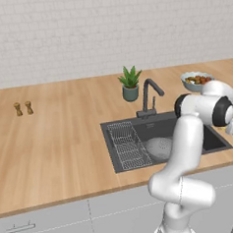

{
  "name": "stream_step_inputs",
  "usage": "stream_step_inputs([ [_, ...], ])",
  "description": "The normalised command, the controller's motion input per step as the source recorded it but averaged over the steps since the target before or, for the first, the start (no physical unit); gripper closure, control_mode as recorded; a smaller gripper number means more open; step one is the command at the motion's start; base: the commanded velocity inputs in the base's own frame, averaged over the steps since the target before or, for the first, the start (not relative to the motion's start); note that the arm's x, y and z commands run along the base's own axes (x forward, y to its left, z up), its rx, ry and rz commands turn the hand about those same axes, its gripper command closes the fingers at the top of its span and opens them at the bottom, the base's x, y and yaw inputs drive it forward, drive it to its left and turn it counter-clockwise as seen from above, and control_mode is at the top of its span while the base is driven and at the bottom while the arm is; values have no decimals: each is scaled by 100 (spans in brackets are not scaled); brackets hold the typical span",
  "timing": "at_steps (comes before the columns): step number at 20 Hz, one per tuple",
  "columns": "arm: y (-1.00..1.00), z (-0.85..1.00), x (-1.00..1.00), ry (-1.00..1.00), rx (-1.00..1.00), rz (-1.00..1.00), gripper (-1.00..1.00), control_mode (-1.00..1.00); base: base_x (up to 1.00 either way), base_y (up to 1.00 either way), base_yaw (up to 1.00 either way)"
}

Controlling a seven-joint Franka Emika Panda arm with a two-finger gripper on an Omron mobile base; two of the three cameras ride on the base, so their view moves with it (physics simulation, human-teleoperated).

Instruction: Put the colander in the sink, put the banana, mango in the colander, and turn on the sink faucet and pour water over the colander.

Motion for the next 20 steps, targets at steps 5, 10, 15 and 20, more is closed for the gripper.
stream_step_inputs([
  [5,64,26,-13,0,1,11,100,-100,0,0,0],
  [10,68,8,-1,0,1,11,100,-100,0,0,0],
  [15,58,4,11,0,6,12,100,-100,0,0,0],
  [20,50,5,21,0,14,9,100,-100,0,0,0],
])
